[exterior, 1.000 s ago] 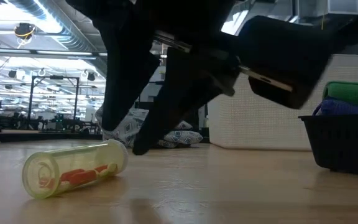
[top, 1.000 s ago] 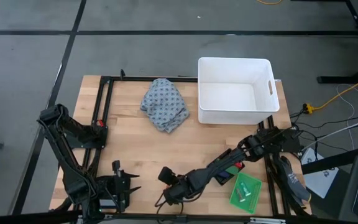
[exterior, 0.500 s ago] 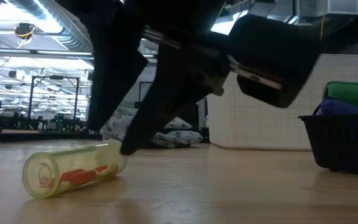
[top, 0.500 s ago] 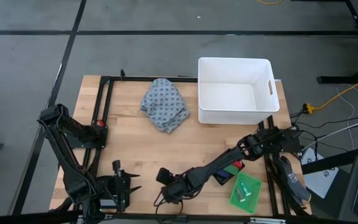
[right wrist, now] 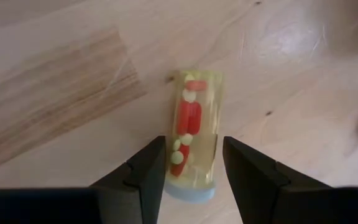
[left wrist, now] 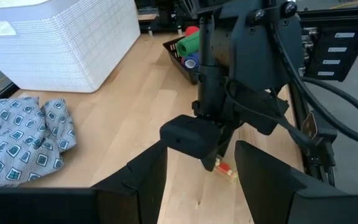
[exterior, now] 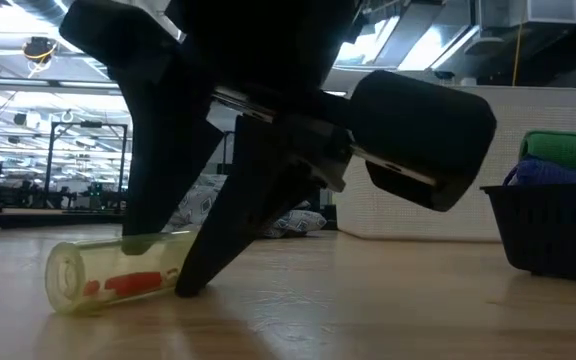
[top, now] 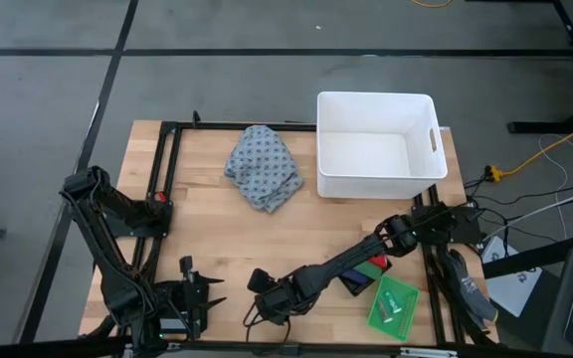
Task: Pick & Place Medicine items
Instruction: Put the yellow pill bottle into the green bin
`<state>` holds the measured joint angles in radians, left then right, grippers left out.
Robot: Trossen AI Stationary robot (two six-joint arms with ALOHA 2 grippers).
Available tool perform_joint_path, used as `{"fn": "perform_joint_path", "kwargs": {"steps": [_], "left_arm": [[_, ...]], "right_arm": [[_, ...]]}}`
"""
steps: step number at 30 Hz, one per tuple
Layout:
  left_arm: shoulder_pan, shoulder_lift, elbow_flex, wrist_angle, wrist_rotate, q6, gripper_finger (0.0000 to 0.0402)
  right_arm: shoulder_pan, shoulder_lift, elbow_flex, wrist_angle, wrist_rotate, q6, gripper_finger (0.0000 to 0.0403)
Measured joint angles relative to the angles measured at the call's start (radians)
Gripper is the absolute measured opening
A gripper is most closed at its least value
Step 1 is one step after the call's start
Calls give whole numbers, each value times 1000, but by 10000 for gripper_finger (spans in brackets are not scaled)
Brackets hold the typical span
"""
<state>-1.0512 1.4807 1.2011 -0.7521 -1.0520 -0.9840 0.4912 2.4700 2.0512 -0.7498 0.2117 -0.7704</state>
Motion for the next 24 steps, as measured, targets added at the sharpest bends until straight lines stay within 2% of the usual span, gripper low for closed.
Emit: {"fn": "perform_joint_path", "kwargs": {"steps": [6,14,18,24], "left_arm": [[0,0,0,0,0,0,185],[0,0,0,0,0,1,185],[0,0,0,0,0,1,185],[0,0,0,0,0,7,185]], "right_arm": [[-9,1,0,-3,-23,26,151],[-10,2,0,-2,-17,56,106],[-10,4,6,-13,32,64,102],[-13,10,150,-215,133,152,114]]}}
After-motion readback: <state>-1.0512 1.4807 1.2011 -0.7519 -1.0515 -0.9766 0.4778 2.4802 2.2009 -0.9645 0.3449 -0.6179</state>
